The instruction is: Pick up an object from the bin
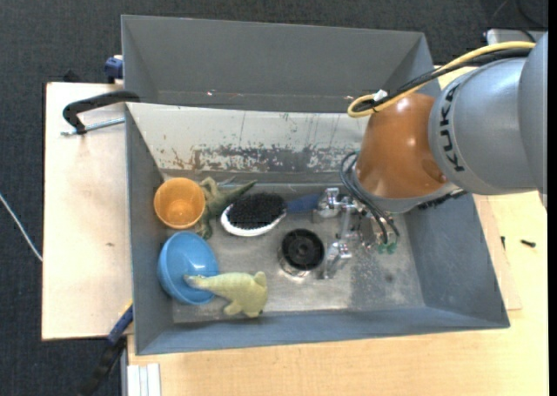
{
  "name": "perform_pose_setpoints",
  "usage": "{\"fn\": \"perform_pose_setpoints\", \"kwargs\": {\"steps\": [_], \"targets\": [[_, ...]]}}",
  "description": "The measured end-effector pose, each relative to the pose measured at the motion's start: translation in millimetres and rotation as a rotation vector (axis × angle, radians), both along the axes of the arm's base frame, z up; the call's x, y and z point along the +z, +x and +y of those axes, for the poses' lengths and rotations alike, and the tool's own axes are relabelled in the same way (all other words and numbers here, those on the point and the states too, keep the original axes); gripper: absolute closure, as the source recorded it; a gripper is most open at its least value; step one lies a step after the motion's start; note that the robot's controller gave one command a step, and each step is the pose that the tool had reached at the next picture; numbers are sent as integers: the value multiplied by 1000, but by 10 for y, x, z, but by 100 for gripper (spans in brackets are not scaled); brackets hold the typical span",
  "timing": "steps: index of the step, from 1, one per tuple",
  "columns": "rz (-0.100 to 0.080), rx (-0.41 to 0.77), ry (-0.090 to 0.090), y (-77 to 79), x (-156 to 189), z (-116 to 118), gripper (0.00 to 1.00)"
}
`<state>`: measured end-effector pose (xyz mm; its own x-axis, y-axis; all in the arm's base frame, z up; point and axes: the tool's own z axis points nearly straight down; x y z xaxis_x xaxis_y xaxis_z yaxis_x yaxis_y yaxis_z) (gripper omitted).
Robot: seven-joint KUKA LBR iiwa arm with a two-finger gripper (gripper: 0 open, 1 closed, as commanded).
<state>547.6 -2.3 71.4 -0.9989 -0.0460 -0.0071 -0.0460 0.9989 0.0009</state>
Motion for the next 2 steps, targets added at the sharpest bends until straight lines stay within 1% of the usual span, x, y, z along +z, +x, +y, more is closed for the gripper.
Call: {"fn": "perform_pose_setpoints", "kwargs": {"steps": [1,2], "targets": [[4,2,1,-238,17,1039,0],[-2,78,-4,174,151,271,0]]}}
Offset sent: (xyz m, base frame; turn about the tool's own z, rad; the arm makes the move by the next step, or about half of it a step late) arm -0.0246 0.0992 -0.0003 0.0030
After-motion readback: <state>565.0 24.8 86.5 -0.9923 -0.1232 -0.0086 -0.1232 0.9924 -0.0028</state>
